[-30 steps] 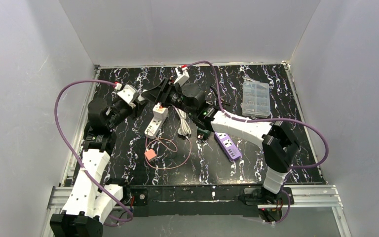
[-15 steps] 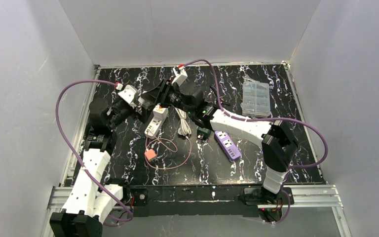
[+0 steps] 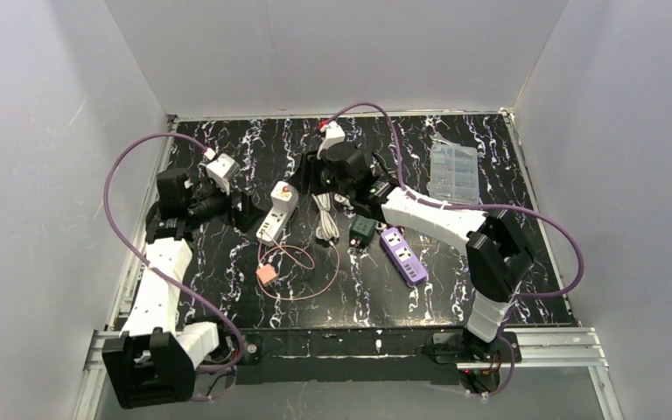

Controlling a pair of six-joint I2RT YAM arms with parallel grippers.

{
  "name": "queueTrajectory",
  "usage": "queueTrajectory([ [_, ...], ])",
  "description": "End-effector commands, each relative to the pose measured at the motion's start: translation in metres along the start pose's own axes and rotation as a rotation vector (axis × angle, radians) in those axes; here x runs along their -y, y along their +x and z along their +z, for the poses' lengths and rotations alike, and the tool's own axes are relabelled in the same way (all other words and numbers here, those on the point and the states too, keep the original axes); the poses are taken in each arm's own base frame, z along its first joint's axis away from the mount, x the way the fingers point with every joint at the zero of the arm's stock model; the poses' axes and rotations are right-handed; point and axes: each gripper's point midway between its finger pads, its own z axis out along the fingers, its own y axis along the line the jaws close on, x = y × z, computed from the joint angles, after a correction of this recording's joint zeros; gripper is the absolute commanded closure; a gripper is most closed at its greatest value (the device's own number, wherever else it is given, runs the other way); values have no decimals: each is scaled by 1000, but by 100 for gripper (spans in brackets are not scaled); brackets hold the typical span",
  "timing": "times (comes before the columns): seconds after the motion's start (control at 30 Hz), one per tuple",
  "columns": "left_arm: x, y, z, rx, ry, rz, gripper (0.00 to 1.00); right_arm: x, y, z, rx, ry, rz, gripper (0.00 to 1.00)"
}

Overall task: Insert the plug
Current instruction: Insert the plug into the socket.

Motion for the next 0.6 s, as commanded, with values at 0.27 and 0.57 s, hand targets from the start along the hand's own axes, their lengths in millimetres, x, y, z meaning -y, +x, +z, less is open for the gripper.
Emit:
queueTrajectory([
  [0.27,-71,69,21,-271,-77,-234,2,-27,8,-24,52,-237,-443,99],
  [0.57,-81,94,35,-320,-78,-295,2,-43,43,5,29,-343,-548,99],
])
